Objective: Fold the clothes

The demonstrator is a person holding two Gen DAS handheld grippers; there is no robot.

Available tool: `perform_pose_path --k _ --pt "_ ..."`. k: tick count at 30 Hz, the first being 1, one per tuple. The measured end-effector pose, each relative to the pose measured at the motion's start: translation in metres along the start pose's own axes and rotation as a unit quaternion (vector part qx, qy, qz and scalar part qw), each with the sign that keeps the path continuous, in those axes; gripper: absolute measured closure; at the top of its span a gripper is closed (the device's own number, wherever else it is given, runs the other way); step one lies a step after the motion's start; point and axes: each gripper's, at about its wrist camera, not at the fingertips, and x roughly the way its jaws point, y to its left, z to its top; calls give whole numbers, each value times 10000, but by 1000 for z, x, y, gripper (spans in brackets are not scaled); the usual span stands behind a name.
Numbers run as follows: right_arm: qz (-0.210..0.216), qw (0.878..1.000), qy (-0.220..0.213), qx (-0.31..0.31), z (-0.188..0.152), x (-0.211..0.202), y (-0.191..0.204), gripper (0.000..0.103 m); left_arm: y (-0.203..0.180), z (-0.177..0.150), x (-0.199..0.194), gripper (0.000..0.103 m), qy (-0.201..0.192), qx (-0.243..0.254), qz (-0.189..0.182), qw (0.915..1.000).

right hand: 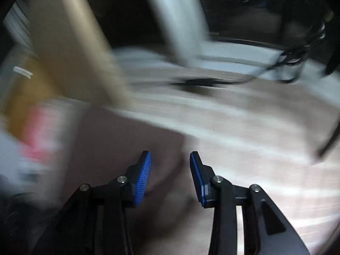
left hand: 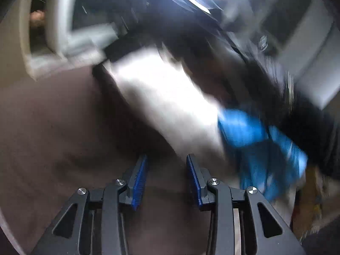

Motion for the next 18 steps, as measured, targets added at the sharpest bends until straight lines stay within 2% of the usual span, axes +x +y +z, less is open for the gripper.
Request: perform_pose_path --k 2,4,8,10,11,13,14,15,18 --pt "-574 9983 -22 -69 3 5 0 64 -12 -10 6 64 105 400 139 9990" --pt "-1063 9942 -64 -140 5 8 1 64 -11 -9 0 62 145 238 -19 9996" --pt "-495 9972 -464 -315 -14 -20 32 64 -5 -11 -30 64 -98 -316 -269 9991" --pt "-164 9987 -247 -412 -38 -16 51 64 -6 -20 -55 64 -243 -316 -75 9992" --pt "-169 9987 -48 -475 -49 -10 56 64 -5 -26 -66 64 -288 -322 42 9991" --pt "-475 9963 443 -562 -77 3 54 65 10 -47 -93 61 -296 -484 481 9972" --pt "-551 9961 516 -462 -87 0 50 64 18 -58 -107 61 -300 -565 699 9955" --pt "-605 9960 563 -334 -96 -3 45 64 26 -69 -120 61 -305 -660 912 9932" --pt "-790 9959 261 347 -105 -39 40 64 65 -104 -156 60 -344 -1417 1283 9810"
